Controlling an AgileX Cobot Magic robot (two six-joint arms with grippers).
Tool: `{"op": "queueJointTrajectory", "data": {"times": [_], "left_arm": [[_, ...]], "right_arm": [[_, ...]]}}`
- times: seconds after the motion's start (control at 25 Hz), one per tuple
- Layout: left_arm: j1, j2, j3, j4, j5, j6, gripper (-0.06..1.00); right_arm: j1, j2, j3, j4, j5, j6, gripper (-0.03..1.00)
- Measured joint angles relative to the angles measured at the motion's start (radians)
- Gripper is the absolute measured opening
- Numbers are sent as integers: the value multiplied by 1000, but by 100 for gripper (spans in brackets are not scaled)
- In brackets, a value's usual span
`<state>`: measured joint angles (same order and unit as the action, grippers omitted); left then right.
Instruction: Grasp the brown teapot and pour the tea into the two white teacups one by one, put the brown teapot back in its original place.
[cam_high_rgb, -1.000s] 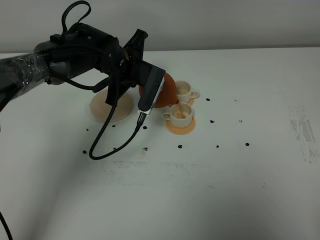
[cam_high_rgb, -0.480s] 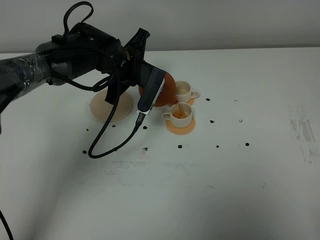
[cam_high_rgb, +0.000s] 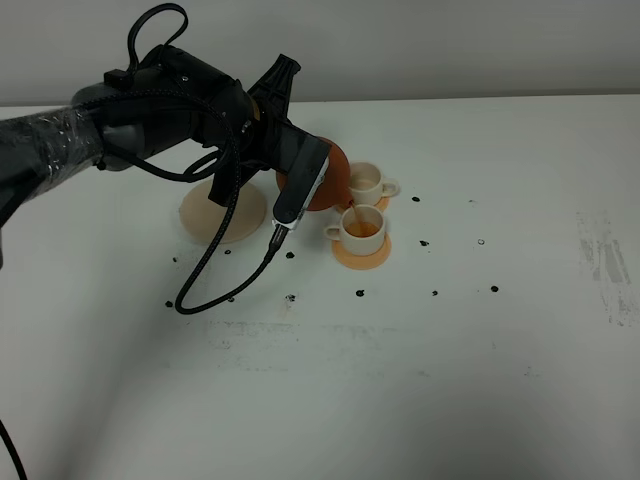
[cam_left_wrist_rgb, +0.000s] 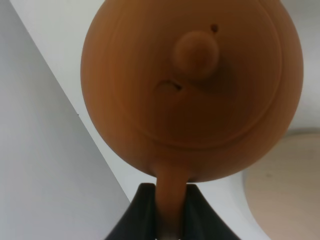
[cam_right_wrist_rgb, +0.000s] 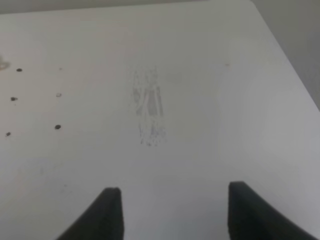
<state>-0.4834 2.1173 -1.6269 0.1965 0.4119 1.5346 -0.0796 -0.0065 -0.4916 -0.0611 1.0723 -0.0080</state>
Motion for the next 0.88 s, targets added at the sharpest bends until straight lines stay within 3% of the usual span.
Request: {"op": "queueJointTrajectory", "data": {"times": [0.88], "left_arm": [[0,0,0,21,-10,1,10]], "right_arm": [[0,0,0,0,0,0,45]]}}
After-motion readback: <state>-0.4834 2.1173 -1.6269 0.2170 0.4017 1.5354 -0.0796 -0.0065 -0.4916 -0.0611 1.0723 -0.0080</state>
